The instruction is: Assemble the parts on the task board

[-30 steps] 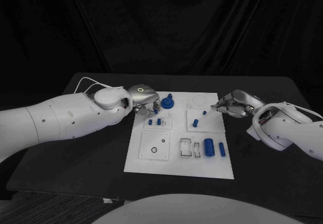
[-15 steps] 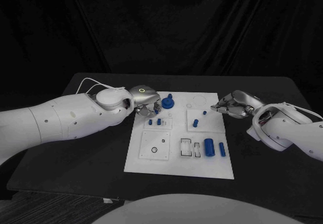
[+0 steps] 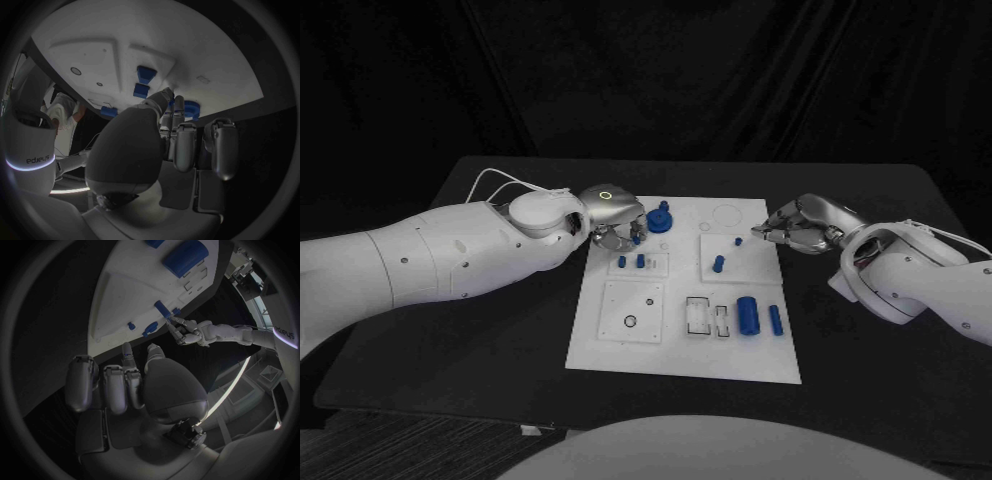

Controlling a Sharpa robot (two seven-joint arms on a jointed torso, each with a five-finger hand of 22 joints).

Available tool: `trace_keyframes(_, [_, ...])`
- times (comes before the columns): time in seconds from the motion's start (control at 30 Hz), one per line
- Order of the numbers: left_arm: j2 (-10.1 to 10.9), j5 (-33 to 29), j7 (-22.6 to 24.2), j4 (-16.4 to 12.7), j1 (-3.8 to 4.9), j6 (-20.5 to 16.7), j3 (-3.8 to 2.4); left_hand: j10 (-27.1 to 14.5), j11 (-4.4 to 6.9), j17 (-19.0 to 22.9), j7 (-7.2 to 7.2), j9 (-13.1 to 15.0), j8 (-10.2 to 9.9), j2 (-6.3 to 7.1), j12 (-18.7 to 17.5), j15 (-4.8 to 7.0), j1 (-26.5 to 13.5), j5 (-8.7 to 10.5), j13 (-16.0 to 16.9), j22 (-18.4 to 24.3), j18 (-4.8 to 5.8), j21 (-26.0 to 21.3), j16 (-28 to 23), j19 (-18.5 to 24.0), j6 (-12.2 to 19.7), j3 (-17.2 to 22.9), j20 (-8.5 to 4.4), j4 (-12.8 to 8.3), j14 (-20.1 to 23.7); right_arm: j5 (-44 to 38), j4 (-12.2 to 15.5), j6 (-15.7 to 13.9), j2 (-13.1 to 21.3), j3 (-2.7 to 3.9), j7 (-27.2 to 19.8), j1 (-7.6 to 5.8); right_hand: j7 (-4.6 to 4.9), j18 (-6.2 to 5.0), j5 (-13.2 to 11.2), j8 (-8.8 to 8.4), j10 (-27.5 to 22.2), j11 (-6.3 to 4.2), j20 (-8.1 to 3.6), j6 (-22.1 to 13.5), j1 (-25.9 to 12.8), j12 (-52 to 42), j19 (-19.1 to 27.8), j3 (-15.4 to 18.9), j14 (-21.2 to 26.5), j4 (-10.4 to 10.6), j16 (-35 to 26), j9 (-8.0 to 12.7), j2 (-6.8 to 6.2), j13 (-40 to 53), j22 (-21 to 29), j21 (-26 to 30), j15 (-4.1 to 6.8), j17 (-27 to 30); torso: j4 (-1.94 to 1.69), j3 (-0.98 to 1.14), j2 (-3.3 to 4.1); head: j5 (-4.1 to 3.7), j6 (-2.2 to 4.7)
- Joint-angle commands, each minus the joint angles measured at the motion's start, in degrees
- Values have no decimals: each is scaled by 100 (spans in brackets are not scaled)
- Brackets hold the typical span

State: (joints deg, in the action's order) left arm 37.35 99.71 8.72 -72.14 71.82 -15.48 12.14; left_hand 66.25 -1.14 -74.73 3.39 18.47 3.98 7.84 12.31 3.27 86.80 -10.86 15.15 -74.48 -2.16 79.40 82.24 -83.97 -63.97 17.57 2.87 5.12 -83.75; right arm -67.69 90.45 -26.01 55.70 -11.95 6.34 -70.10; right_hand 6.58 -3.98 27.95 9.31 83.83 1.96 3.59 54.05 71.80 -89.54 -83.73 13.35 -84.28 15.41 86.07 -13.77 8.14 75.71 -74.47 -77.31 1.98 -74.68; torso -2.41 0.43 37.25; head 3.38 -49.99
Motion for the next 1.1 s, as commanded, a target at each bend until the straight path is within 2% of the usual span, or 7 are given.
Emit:
trace_keyframes(0.03, [-29,-20,53,11,-19,123,0,120,65,72,25,5,-40,-94,-119,19,-38,-113,14,-1221,-34,-36,-87,-44,8,362,13,-102,-52,-12,-1,27,-1,3,27,17,-9,61,92,-64,617,-1,34,25,227,-46,-119,24,-398,34,-65,69,71,1429,-1100,104,18,-704,1,0,0,8,-1])
trace_keyframes(0.63, [-83,-20,51,97,-55,193,0,76,76,235,-12,-48,-45,-133,-172,30,-72,-127,37,-1200,-51,-108,-182,0,207,370,7,-114,22,-12,0,47,0,3,47,22,-11,62,96,-63,617,-3,33,29,249,-46,-121,6,-397,32,-67,70,92,1429,-1102,101,19,-701,0,-2,0,5,-1])
trace_keyframes(0.77, [-79,-20,34,98,-56,236,0,18,74,294,-77,-128,-53,-102,-231,31,-98,-96,51,-1193,-56,-138,-220,18,540,377,6,-141,51,-12,0,47,0,3,49,23,-11,62,96,-63,617,-3,33,29,249,-46,-121,6,-397,32,-67,70,92,1429,-1102,101,19,-701,2,-2,-1,3,-1])
trace_keyframes(0.87, [-71,-20,30,100,-57,229,0,9,67,303,-96,-147,-52,-94,-244,28,-111,-80,54,-1190,-58,-150,-225,25,620,379,7,-142,54,-12,2,45,3,3,51,24,-11,62,96,-63,617,-3,33,29,249,-46,-121,6,-397,32,-67,70,92,1429,-1102,101,19,-701,0,0,0,2,-1])
trace_keyframes(0.9, [-66,-20,29,101,-58,210,0,-17,55,318,-180,-198,-52,-72,-274,17,-131,-45,56,-1188,-58,-159,-233,30,833,388,12,-142,60,-12,2,42,5,3,51,24,-11,62,96,-63,617,-3,33,29,249,-46,-121,6,-397,32,-67,70,92,1429,-1102,101,19,-701,0,0,-1,7,-1])
trace_keyframes(1.07, [-31,-20,30,99,-59,23,0,-51,19,348,-345,-341,-50,-17,-344,-4,-207,124,64,-1188,-58,-163,-243,28,1350,404,32,-100,68,-12,9,31,18,3,54,24,-11,61,95,-63,617,-4,33,29,258,-46,-120,1,-397,30,-68,71,96,1429,-1100,105,20,-699,-4,2,0,1,-1])
trace_keyframes(1.1, [-19,-20,37,100,-59,-65,0,-87,-23,350,-404,-399,-47,0,-385,-29,-251,225,52,-1187,-57,-168,-241,29,1525,396,46,-58,66,-12,12,30,24,3,56,24,-11,61,95,-63,617,-4,33,29,258,-46,-120,1,-397,30,-68,71,96,1429,-1100,105,20,-699,-5,2,1,7,-1])
